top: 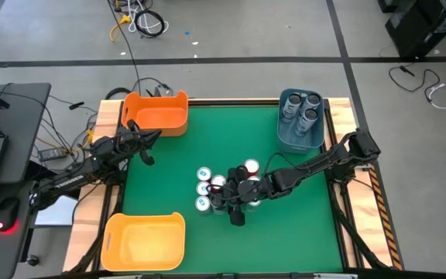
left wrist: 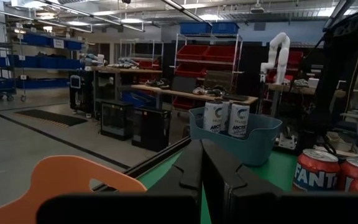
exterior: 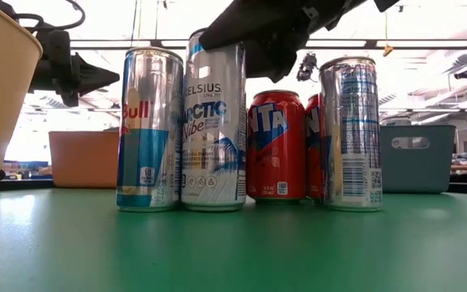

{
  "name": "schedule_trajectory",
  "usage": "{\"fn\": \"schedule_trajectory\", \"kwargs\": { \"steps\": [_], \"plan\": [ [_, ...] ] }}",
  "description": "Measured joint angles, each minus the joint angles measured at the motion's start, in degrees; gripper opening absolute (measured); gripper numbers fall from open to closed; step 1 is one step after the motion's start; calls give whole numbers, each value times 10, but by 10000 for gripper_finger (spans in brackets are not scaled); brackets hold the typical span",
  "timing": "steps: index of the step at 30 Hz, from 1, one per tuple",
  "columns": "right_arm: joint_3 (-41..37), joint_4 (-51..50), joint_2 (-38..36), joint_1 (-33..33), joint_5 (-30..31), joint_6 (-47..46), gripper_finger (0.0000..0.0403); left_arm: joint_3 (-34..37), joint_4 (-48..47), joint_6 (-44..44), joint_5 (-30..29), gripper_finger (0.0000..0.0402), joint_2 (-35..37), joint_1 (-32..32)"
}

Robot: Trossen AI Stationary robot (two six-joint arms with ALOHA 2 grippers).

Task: Sort soda cans
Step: Put the white-blue soda can into the blue bin

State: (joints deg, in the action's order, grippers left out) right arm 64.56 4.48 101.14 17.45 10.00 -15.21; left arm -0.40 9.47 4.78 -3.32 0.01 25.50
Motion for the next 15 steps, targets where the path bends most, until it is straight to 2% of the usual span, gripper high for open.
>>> {"fn": "schedule_trajectory", "kwargs": {
  "steps": [2, 10, 15],
  "plan": [
    [8, -9, 0, 0, 0, 0, 243, 0, 0, 0, 0, 11, 0, 0],
    [91, -116, -9, 1, 5, -2, 243, 0, 1, 0, 1, 11, 0, 0],
    [165, -196, -35, 10, 32, 2, 243, 0, 0, 0, 1, 11, 0, 0]
  ]
}}
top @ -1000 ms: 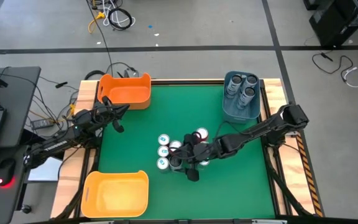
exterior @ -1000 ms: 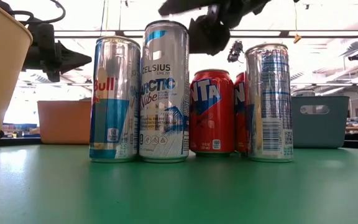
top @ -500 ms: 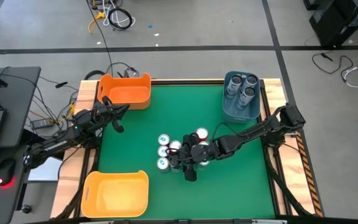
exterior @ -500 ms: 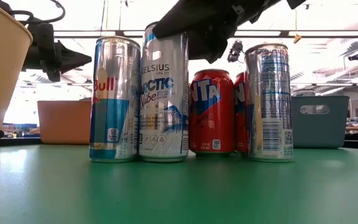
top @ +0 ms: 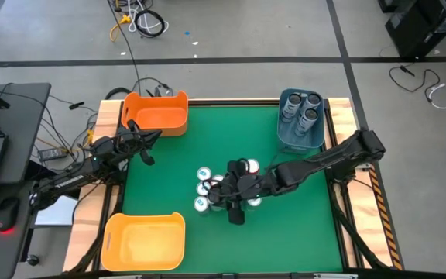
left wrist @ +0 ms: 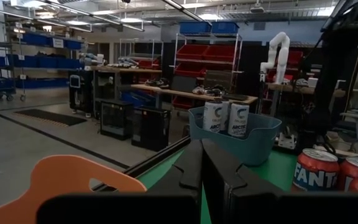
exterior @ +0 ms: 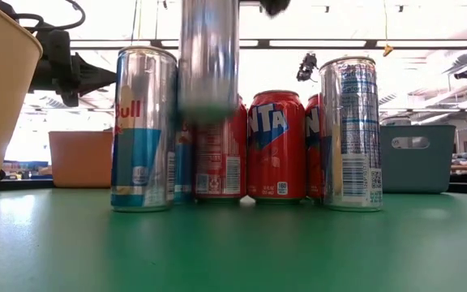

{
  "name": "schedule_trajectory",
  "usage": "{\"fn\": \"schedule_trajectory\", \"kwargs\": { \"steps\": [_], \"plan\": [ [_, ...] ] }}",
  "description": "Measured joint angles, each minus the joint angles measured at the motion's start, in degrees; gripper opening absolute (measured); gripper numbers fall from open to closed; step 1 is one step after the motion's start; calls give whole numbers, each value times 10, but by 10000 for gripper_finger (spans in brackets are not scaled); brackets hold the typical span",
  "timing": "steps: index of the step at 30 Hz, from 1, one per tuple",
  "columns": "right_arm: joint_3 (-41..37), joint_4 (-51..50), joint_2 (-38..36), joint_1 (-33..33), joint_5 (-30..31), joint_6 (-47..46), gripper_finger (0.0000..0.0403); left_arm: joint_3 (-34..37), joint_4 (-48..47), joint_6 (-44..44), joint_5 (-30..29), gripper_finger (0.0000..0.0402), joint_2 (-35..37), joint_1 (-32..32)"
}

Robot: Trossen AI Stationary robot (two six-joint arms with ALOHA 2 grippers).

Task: Sort soda cans
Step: Put the white-blue soda can into the blue bin

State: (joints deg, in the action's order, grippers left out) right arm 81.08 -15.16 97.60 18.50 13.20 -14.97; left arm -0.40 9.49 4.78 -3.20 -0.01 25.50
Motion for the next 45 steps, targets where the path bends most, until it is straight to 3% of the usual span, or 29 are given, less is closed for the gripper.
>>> {"fn": "schedule_trajectory", "kwargs": {
  "steps": [4, 10, 15, 22, 31, 37, 45],
  "plan": [
    [57, -100, -33, 10, 62, -2, 243, 0, 0, 0, 0, 11, 0, 0],
    [98, -300, -111, 16, 268, -63, 243, 0, 0, 0, 0, 11, 0, 0],
    [87, -460, -183, 0, 402, -180, 243, 0, 0, 0, 0, 11, 0, 0],
    [21, -621, -260, -46, 487, -362, 243, 0, 0, 0, 0, 11, 0, 0],
    [-178, -566, -338, -128, 499, -468, 243, 0, 0, 0, 0, 11, 0, 0],
    [-309, -406, -373, -179, 497, -452, 243, 0, 0, 0, 0, 11, 0, 0],
    [-431, -168, -380, -258, 499, -358, 243, 0, 0, 0, 0, 11, 0, 0]
  ]
}}
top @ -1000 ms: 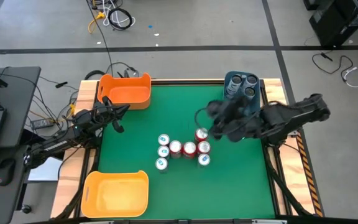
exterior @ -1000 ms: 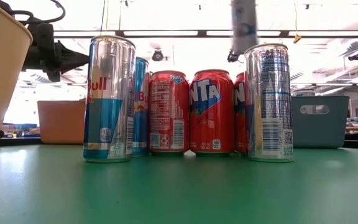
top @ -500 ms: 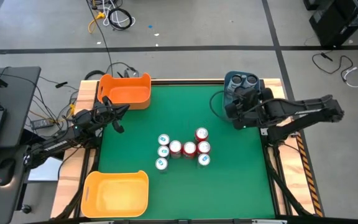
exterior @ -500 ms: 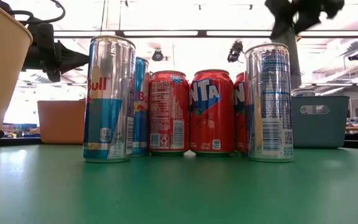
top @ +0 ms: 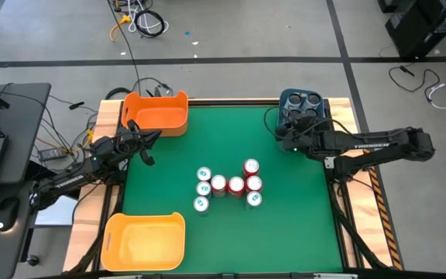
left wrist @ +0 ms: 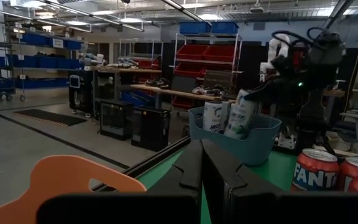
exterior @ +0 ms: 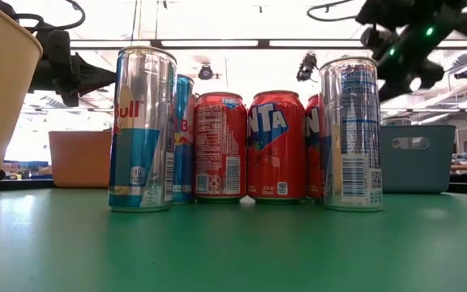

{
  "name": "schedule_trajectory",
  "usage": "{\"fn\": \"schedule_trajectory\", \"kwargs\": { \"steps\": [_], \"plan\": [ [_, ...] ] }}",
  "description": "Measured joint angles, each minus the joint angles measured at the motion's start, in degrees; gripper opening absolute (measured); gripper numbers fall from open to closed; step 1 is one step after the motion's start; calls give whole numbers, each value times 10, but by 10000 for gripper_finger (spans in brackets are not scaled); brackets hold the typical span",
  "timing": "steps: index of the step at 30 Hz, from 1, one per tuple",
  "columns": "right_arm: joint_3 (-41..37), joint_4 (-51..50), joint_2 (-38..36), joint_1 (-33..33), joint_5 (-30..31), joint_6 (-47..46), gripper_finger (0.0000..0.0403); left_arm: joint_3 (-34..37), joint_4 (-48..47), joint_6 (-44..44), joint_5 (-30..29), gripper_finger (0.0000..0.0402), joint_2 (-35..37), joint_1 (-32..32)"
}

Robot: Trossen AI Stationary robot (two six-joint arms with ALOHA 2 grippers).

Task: Sort soda cans
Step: Put the white-blue soda can into the blue bin

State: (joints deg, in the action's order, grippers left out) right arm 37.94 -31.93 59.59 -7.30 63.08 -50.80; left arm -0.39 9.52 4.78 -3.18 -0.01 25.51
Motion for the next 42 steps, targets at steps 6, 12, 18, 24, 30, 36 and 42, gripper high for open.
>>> {"fn": "schedule_trajectory", "kwargs": {
  "steps": [6, 12, 18, 24, 30, 36, 42],
  "plan": [
    [-57, 119, 0, -62, -40, 52, 243, 0, 0, 0, 0, 11, 0, 0],
    [-95, 168, 3, -109, -89, 60, 243, 0, 0, 0, 0, 11, 0, 0],
    [-110, 199, 1, -121, -104, 72, 243, 0, 0, 0, 0, 11, 0, 0],
    [-111, 221, 2, -124, -121, 102, 296, 0, 0, 0, 0, 11, 0, 0],
    [-113, 223, 3, -132, -122, 105, 335, 0, 0, 0, 0, 11, 0, 0],
    [-111, 242, 3, -131, -122, 135, 335, 0, 0, 0, 0, 11, 0, 0],
    [-72, 246, 3, -122, -149, 192, 326, 0, 0, 0, 0, 11, 0, 0]
  ]
}}
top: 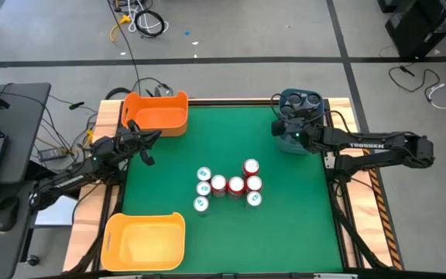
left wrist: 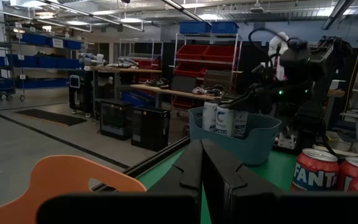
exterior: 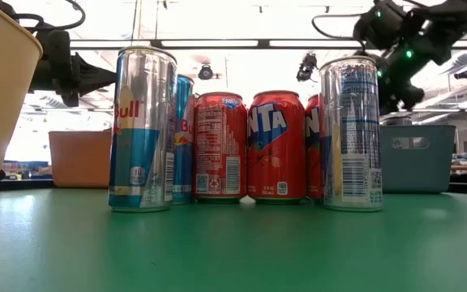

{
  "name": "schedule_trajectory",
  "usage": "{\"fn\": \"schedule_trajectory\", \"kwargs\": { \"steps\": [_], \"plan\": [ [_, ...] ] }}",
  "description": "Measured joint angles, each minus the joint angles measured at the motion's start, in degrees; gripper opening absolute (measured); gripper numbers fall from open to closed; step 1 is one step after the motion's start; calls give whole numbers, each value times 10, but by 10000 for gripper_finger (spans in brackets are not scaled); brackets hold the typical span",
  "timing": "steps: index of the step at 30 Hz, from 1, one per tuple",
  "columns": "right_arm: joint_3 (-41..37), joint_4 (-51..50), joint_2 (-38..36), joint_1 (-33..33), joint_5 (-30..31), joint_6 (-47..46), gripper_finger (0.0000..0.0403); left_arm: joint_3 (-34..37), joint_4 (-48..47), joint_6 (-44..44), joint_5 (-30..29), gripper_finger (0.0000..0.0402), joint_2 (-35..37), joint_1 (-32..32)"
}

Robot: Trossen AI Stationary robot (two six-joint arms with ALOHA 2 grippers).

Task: Sort soda cans
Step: Put the white-blue soda can into the blue bin, then move the orange bin to the top center of the table

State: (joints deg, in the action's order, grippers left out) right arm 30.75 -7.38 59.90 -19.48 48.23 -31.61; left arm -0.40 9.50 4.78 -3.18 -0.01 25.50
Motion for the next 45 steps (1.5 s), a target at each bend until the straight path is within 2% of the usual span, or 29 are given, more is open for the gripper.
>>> {"fn": "schedule_trajectory", "kwargs": {
  "steps": [8, 14, 18, 23, 26, 33, 38, 41, 43, 45],
  "plan": [
    [79, 0, 0, 48, -4, 119, 306, 0, 0, 0, 0, 11, 0, 0],
    [106, -1, 0, 63, -5, 160, 285, 0, 0, 0, 0, 11, 0, 0],
    [106, -13, 0, 63, -24, 161, 268, 0, 7, 0, 0, 11, 0, 0],
    [106, -12, 0, 65, -127, 129, 228, 0, 20, 0, 0, 11, 0, 0],
    [106, -12, 0, 76, -159, 122, 197, 0, 19, 0, 0, 11, 0, 0],
    [106, -12, 0, 117, -162, 123, 136, 0, 53, 0, 0, 11, 0, 0],
    [106, -12, 0, 144, -162, 123, 124, 0, 89, 1, 0, 11, 0, 0],
    [106, -11, 0, 160, -162, 123, 124, 0, 112, 49, 1, 11, 0, 0],
    [106, -7, 0, 170, -162, 123, 124, -6, 119, 62, 43, 11, -9, 1],
    [106, 3, 0, 180, -163, 123, 124, -32, 66, 76, 111, 11, -28, 0]
  ]
}}
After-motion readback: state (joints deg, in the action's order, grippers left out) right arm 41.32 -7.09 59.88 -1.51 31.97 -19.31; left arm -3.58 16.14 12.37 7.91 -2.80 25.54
